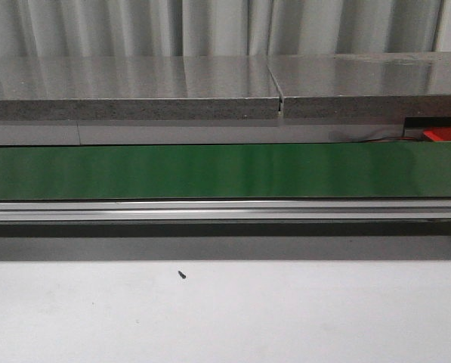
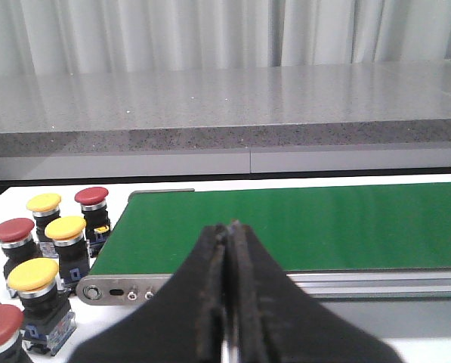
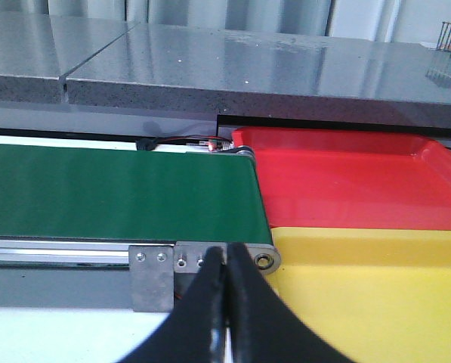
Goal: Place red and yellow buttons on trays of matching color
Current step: 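Move the left gripper down over the red push button in the cluster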
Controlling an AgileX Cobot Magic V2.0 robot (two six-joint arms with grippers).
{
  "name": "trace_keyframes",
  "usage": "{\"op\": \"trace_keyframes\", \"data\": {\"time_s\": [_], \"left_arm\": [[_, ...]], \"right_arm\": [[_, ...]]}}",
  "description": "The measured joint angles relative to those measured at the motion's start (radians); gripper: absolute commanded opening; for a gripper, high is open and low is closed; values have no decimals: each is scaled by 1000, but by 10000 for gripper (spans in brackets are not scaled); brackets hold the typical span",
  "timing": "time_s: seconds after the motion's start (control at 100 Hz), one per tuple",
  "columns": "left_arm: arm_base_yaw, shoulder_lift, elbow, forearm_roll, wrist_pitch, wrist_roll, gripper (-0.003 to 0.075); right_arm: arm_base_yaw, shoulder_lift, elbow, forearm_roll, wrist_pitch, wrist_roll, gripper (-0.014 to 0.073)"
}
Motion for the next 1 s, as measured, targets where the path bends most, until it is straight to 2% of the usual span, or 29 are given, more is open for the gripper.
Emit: {"op": "trace_keyframes", "data": {"time_s": [0.82, 1.0], "left_arm": [[0, 0, 0, 0, 3, 0, -19], [0, 0, -46, 0, 136, 0, -19]], "right_arm": [[0, 0, 0, 0, 0, 1, -69], [0, 0, 0, 0, 0, 1, -69]]}}
